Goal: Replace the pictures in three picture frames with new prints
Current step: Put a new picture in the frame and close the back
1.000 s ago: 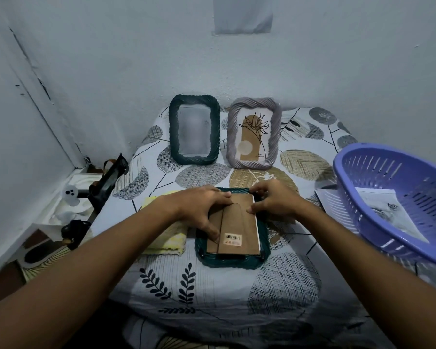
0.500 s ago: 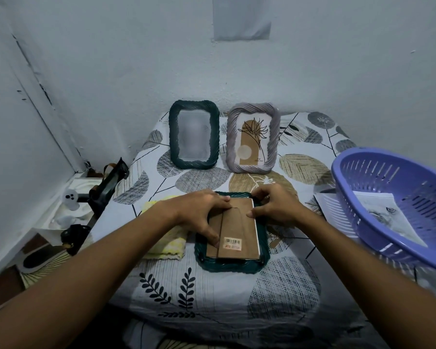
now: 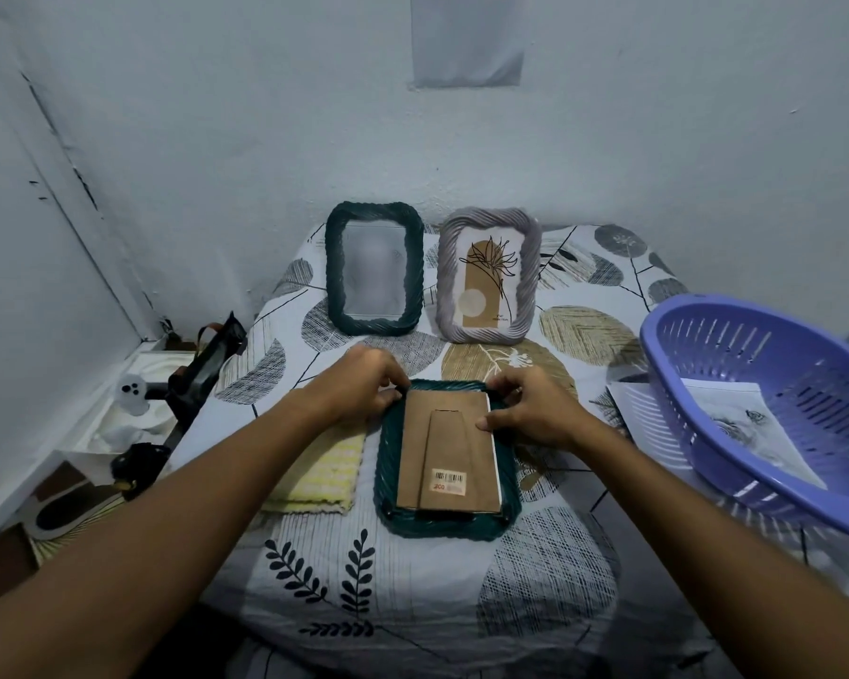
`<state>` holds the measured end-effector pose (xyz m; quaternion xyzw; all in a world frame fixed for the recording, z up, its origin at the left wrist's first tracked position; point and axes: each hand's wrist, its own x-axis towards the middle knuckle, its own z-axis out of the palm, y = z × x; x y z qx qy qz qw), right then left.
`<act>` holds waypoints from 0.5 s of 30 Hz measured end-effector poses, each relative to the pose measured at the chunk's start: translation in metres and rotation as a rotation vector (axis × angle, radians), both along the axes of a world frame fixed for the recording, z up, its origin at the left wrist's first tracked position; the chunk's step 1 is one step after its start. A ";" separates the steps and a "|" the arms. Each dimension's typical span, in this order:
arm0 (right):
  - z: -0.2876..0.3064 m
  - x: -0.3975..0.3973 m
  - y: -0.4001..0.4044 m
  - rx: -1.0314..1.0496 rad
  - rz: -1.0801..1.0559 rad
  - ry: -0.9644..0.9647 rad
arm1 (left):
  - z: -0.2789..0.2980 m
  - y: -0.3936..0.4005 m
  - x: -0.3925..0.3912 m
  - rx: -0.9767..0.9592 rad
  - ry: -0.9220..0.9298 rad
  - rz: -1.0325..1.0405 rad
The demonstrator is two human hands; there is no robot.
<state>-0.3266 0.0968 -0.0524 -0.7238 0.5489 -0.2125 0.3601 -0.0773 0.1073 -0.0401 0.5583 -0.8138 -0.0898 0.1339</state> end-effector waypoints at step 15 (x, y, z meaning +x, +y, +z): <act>0.000 0.001 0.000 0.012 0.009 -0.011 | 0.000 -0.025 0.007 0.068 -0.090 -0.144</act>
